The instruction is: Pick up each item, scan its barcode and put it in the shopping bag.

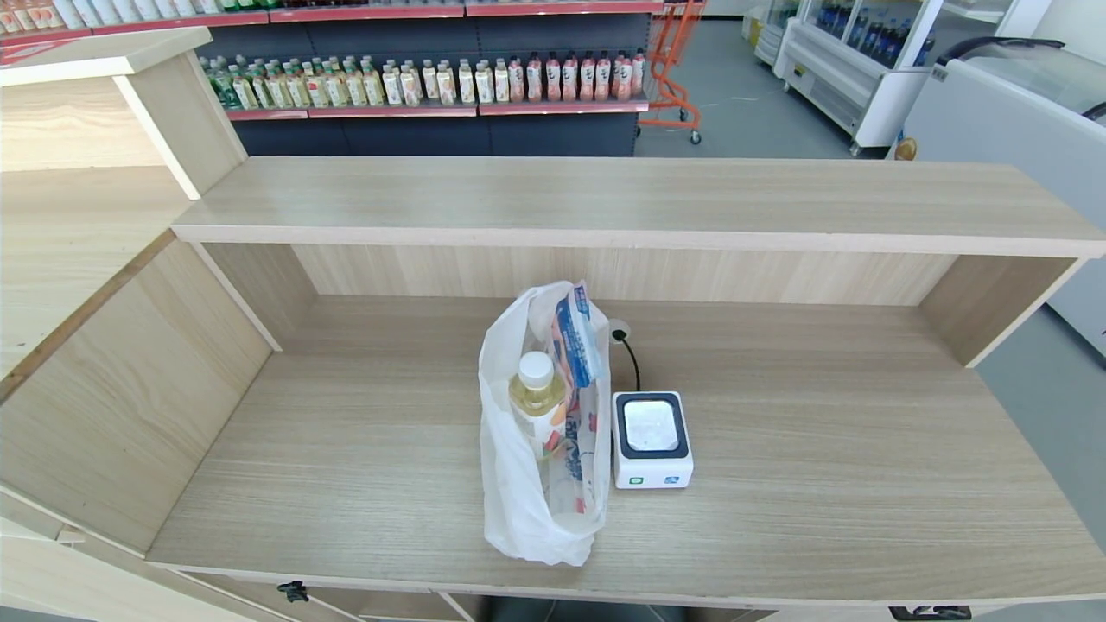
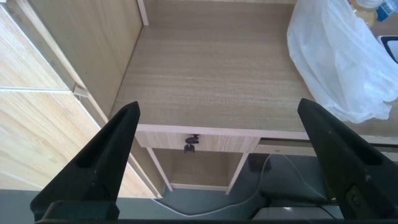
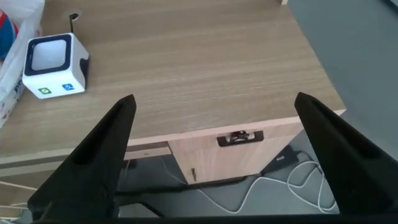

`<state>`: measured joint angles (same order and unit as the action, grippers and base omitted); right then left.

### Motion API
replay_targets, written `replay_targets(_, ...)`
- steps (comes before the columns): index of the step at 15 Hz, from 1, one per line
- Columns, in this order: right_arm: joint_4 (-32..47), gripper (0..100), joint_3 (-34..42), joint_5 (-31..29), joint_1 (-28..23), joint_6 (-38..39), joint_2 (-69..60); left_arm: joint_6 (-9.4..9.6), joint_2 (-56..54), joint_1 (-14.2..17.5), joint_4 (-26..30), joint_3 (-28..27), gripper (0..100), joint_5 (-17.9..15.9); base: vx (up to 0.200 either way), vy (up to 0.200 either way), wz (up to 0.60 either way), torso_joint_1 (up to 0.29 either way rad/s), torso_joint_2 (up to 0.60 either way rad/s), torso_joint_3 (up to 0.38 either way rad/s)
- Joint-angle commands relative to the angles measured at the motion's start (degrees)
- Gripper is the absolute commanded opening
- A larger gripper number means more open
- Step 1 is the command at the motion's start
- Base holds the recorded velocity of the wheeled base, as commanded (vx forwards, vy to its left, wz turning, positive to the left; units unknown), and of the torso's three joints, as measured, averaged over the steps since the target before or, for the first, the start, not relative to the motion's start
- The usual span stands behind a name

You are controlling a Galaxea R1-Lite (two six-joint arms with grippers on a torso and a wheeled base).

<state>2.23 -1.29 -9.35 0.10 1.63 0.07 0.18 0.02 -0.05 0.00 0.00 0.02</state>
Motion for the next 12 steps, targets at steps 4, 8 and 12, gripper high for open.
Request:
replay_targets(4,1.0,0,0.7,1.0,0.0,0.4,-0.1,-0.01,0.0,0.0,0.0,0.0,100,0.1,0.0,0.0,0.0,0.0,0.0,0.0)
replay_targets(8,1.0,0,0.7,0.9,0.0,1.5,-0.1,-0.01,0.0,0.0,0.0,0.0,100,0.1,0.0,0.0,0.0,0.0,0.0,0.0)
replay_targets(12,1.0,0,0.7,0.8,0.0,2.0,-0.1,-0.01,0.0,0.0,0.0,0.0,100,0.1,0.0,0.0,0.0,0.0,0.0,0.0)
